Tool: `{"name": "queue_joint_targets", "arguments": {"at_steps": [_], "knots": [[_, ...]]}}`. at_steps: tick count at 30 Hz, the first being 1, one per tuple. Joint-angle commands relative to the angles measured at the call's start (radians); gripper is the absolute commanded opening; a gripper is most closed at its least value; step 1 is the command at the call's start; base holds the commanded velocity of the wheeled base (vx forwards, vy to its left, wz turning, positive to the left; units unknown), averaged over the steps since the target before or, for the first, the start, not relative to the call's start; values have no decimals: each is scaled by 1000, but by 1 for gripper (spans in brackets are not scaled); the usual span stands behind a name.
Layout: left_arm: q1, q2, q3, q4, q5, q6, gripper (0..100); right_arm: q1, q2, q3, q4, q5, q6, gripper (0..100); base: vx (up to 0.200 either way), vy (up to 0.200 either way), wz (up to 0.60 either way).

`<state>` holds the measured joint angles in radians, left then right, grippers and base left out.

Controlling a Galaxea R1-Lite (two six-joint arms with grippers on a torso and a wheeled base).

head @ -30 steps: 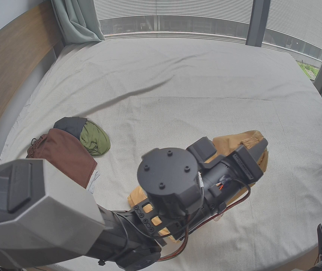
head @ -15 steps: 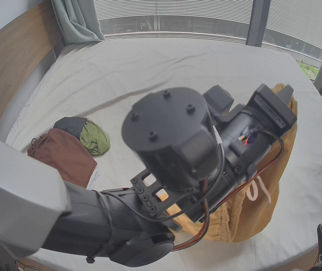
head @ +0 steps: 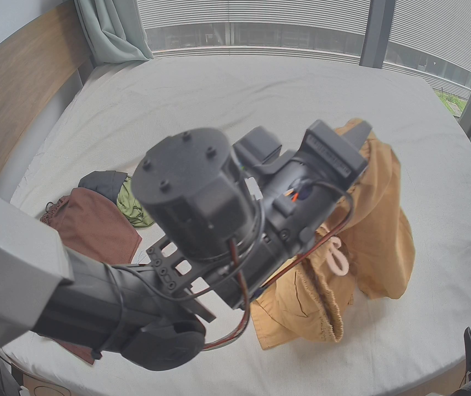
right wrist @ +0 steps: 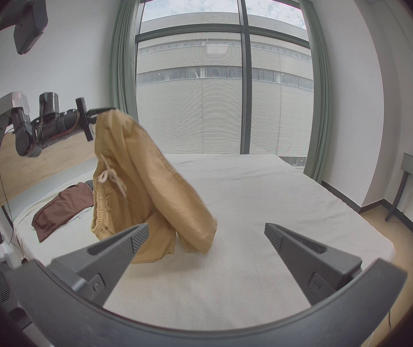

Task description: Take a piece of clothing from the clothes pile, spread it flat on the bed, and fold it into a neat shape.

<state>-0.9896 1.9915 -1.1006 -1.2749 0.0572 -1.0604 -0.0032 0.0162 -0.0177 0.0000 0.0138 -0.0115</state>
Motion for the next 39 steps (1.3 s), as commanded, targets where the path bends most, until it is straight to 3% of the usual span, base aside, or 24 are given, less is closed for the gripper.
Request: {"name": "queue_joint_targets", "arguments": {"at_steps": [1, 11, 24, 29, 39], "knots": [[108, -42, 191, -90, -25, 10, 0, 0, -16, 16, 0, 0, -1, 100, 0, 0, 0], [207, -34, 395, -274, -139, 89, 0, 0, -16, 16, 0, 2, -1, 100, 0, 0, 0], [302, -45, 521, -277, -224, 188, 0, 0, -16, 16, 0, 0, -1, 100, 0, 0, 0], [373, -49, 562, -279, -252, 261, 0, 0, -16, 16, 0, 0, -1, 100, 0, 0, 0], [447, -71, 605, -279, -293, 280, 0, 0, -16, 16, 0, 2, -1, 100, 0, 0, 0]]}}
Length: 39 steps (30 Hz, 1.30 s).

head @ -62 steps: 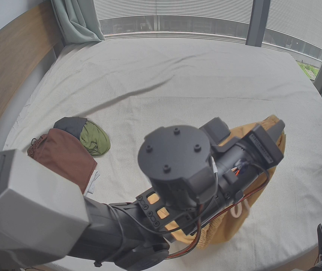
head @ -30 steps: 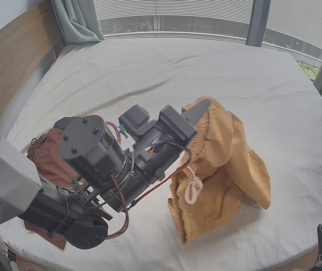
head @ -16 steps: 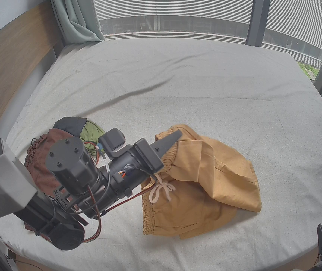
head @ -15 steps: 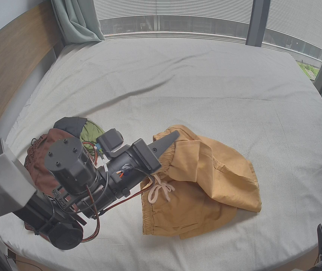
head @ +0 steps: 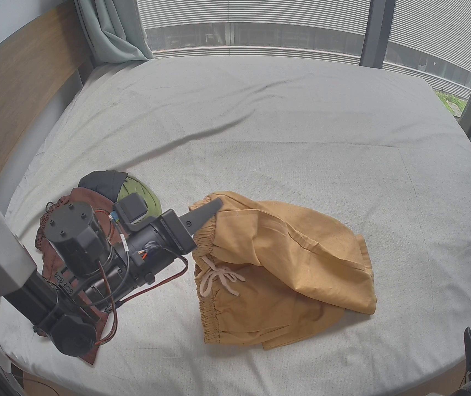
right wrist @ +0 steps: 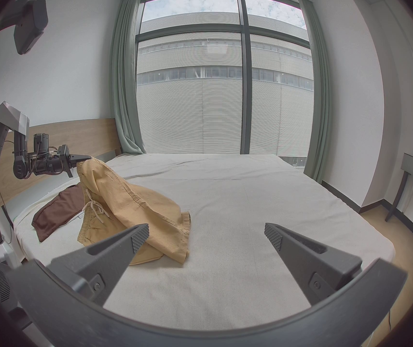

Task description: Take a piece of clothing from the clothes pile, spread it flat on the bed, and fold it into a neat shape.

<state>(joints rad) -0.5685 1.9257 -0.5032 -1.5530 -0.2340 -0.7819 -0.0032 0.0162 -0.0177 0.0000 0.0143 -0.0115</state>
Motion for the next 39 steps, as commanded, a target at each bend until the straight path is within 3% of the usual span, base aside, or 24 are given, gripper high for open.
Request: {"name": "queue_joint_targets", "arguments": {"at_steps": [1, 7, 14, 23, 39], "knots": [[29, -5, 6, -1, -2, 1, 0, 0, -16, 16, 0, 0, -1, 100, 0, 0, 0], [91, 7, 17, 1, -48, 81, 0, 0, -16, 16, 0, 1, -1, 100, 0, 0, 0], [139, 10, 38, 1, -76, 107, 0, 0, -16, 16, 0, 1, -1, 100, 0, 0, 0], [254, 81, 91, -1, -180, 343, 0, 0, -16, 16, 0, 1, -1, 100, 0, 0, 0], [423, 167, 97, -1, -303, 624, 0, 0, -16, 16, 0, 1, -1, 100, 0, 0, 0]]}}
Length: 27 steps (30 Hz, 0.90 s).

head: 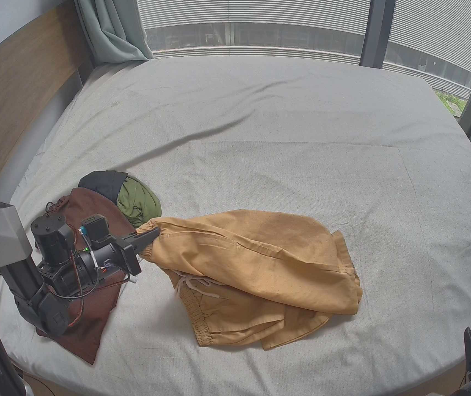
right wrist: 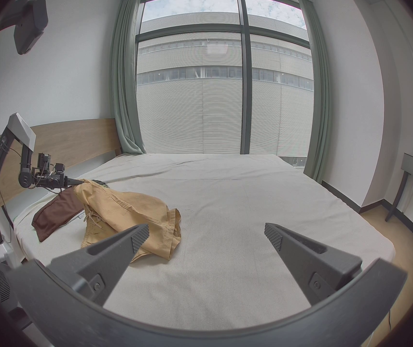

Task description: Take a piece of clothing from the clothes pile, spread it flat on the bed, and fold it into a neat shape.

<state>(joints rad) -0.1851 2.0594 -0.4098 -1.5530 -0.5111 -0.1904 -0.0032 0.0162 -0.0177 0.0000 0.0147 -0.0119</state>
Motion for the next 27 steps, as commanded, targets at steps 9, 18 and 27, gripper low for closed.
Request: {"name": "queue_joint_targets", "arguments": {"at_steps": [9, 18, 27], "knots": [[108, 73, -6, -1, -153, 147, 0, -1, -16, 16, 2, 1, 0, 100, 0, 0, 0], [110, 114, -72, -1, -152, 161, 0, -1, -16, 16, 0, 1, 0, 100, 0, 0, 0], [125, 127, -92, -1, -129, 158, 0, -1, -16, 16, 2, 2, 0, 100, 0, 0, 0]]}}
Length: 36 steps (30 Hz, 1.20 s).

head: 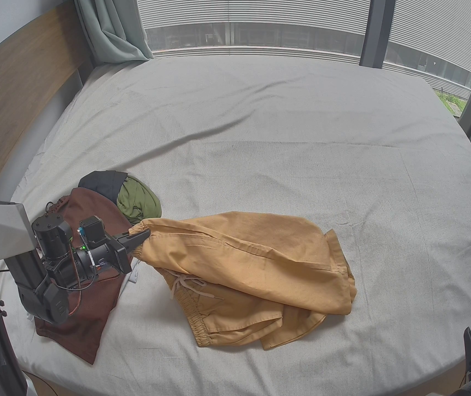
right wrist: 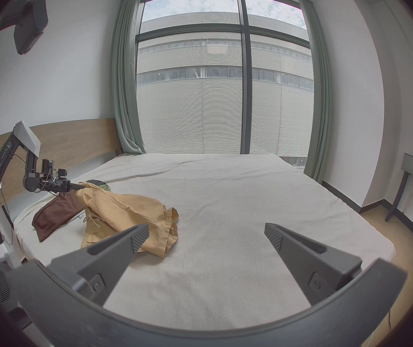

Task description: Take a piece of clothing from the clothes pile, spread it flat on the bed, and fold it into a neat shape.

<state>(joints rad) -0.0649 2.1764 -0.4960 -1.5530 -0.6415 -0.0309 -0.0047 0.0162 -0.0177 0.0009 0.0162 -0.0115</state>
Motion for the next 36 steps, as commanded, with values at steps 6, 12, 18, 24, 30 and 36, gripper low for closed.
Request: {"name": "queue_joint_targets", "arguments": {"at_steps": [6, 12, 18, 24, 30, 36], "knots": [[5, 11, 5, -1, 2, -1, 0, -1, -16, 16, 1, 1, 1, 100, 0, 0, 0], [5, 6, 0, -1, 9, -3, 0, 0, -16, 16, 1, 1, 2, 100, 0, 0, 0], [7, 6, 2, -2, 11, -3, 0, 2, -16, -7, -32, 10, 4, 100, 0, 0, 0], [13, 2, 4, -1, 9, -6, 0, -11, 154, -260, -82, 59, 4, 100, 0, 0, 0], [13, 2, 4, -2, 9, -6, 0, 17, 286, -258, -87, 70, 91, 100, 0, 0, 0], [14, 2, 2, -2, 9, -6, 0, -1, 429, -315, -90, 62, 104, 100, 0, 0, 0]]}}
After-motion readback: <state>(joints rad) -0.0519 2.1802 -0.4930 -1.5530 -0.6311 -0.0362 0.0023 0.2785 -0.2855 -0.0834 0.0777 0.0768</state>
